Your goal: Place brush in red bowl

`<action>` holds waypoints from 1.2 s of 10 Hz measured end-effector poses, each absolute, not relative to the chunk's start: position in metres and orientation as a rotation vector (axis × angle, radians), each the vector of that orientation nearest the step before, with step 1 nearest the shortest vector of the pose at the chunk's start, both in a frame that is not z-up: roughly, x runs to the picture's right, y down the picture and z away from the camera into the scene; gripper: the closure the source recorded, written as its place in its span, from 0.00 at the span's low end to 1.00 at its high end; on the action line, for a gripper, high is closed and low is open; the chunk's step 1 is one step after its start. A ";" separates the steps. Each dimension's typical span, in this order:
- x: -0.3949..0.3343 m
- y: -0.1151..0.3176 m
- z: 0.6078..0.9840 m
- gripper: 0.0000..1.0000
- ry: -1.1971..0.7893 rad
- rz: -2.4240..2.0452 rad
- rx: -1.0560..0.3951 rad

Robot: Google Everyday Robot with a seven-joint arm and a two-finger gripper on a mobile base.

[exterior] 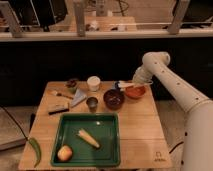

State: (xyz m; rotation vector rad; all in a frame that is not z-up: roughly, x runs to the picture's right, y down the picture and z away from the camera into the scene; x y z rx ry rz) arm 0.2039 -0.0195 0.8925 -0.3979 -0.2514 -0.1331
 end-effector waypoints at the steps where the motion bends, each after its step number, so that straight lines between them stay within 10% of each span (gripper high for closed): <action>1: 0.203 -0.020 0.895 1.00 -0.249 -0.136 -0.393; 12: 0.203 -0.020 0.928 0.99 -0.213 -0.066 -0.374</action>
